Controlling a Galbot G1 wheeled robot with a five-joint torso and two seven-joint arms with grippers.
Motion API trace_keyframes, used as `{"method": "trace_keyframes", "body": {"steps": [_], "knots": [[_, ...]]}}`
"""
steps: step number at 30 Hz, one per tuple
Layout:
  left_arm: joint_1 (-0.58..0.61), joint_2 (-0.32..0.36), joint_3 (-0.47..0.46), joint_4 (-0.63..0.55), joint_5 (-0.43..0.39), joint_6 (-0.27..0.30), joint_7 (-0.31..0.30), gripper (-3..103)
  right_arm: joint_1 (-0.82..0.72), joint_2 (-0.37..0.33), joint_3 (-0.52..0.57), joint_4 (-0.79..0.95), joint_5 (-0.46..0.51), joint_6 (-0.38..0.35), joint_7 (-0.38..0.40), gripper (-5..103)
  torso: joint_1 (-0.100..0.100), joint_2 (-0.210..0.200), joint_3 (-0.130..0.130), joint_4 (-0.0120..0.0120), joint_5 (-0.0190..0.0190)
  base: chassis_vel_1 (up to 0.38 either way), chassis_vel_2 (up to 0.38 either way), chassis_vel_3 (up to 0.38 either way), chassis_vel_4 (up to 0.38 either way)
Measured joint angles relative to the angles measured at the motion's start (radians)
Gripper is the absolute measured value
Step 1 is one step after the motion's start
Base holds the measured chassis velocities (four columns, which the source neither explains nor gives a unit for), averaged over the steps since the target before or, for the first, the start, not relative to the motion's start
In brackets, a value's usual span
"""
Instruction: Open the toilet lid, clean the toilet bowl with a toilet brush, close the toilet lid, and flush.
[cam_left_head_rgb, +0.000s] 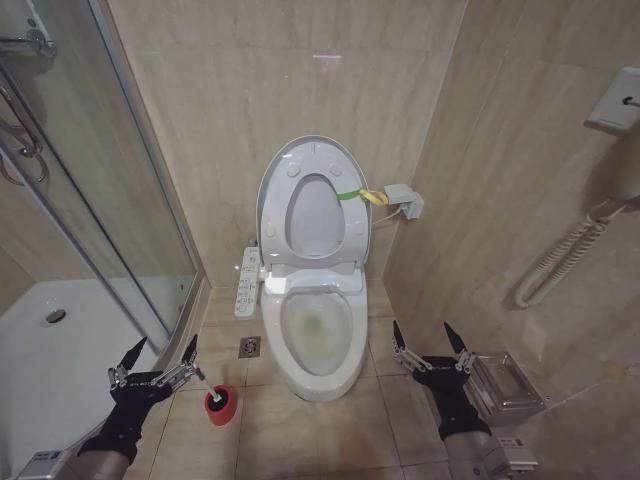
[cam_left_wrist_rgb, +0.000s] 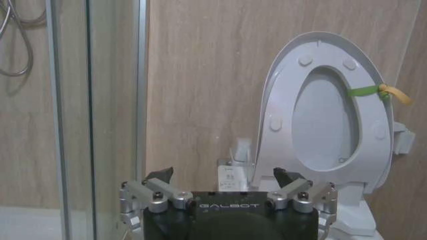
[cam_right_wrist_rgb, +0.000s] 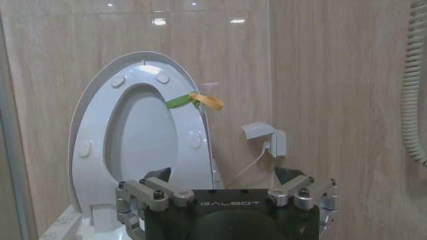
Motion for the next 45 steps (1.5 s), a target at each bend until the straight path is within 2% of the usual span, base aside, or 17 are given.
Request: {"method": "trace_keyframes", "body": {"steps": [17,18,19,22,24,25,28,29,31,32,34,36,38,40,45], "knots": [[0.000,0.000,0.000,0.000,0.000,0.000,0.000,98,0.007,-0.003,0.001,0.000,0.001,-0.012,-0.002,100,0.000,0.000,0.000,-0.0002,0.0000,0.000,0.000,0.000,0.000],[0.000,0.000,0.000,0.000,0.000,0.000,0.000,98,0.023,-0.011,0.004,-0.005,0.009,-0.043,-0.011,100,0.000,0.000,0.000,-0.0001,0.0000,0.000,0.000,0.000,0.000],[0.000,0.000,0.000,0.000,0.000,0.000,0.000,98,0.023,-0.011,0.004,-0.005,0.009,-0.043,-0.011,100,0.000,0.000,0.000,-0.0001,0.0000,0.000,0.000,0.000,0.000],[0.000,0.000,0.000,0.000,0.000,0.000,0.000,98,0.069,-0.034,0.013,-0.020,0.033,-0.125,-0.034,100,0.000,0.000,0.000,0.0000,0.0000,0.000,0.000,0.000,0.000],[0.000,0.000,0.000,0.000,0.000,0.000,0.000,98,0.120,-0.060,0.024,-0.036,0.060,-0.219,-0.060,100,0.000,0.000,0.000,0.0001,0.0001,0.000,0.000,0.000,0.000],[0.000,0.000,0.000,0.000,0.000,0.000,0.000,98,0.120,-0.060,0.024,-0.036,0.060,-0.219,-0.060,100,0.000,0.000,0.000,0.0001,0.0001,0.000,0.000,0.000,0.000],[0.000,0.000,0.000,0.000,0.000,0.000,0.000,98,0.182,-0.091,0.037,-0.056,0.093,-0.334,-0.093,100,0.000,0.000,0.000,0.0000,0.0001,0.000,0.000,0.000,0.000],[0.000,0.000,0.000,0.000,0.000,0.000,0.000,98,0.182,-0.091,0.037,-0.056,0.093,-0.334,-0.093,100,0.000,0.000,0.000,0.0000,0.0001,0.000,0.000,0.000,0.000],[0.000,0.000,0.000,0.000,0.000,0.000,0.000,98,0.218,-0.110,0.045,-0.068,0.112,-0.402,-0.112,100,0.000,0.000,0.000,0.0003,0.0002,0.000,0.000,0.000,0.000],[0.000,0.000,0.000,0.000,0.000,0.000,0.000,98,0.224,-0.113,0.047,-0.070,0.116,-0.414,-0.115,100,0.000,0.000,0.000,0.0003,0.0002,0.000,0.000,0.000,0.000],[0.000,0.000,0.000,0.000,0.000,0.000,0.000,98,0.227,-0.114,0.047,-0.071,0.118,-0.421,-0.117,100,0.000,0.000,0.000,0.0001,0.0001,0.000,0.000,0.000,0.000],[0.000,0.000,0.000,0.000,0.000,0.000,0.000,98,0.212,-0.092,0.052,-0.017,0.182,-0.371,-0.071,100,0.000,0.000,0.000,-0.0004,0.0000,0.000,0.000,0.000,0.000],[0.000,0.000,0.000,0.000,0.000,0.000,0.000,98,0.204,-0.084,0.054,0.000,0.194,-0.358,-0.053,100,0.000,0.000,0.000,-0.0004,-0.0007,0.000,0.000,0.000,0.000],[0.000,0.000,0.000,0.000,0.000,0.000,0.000,98,0.187,-0.077,0.049,0.012,0.200,-0.347,-0.038,100,0.000,0.000,0.000,0.0001,0.0001,0.000,0.000,0.000,0.000],[0.000,0.000,0.000,0.000,0.000,0.000,0.000,98,0.173,-0.068,0.033,0.014,0.199,-0.335,-0.037,100,0.000,0.000,0.000,-0.0001,0.0001,0.000,0.000,0.000,0.000]]}}
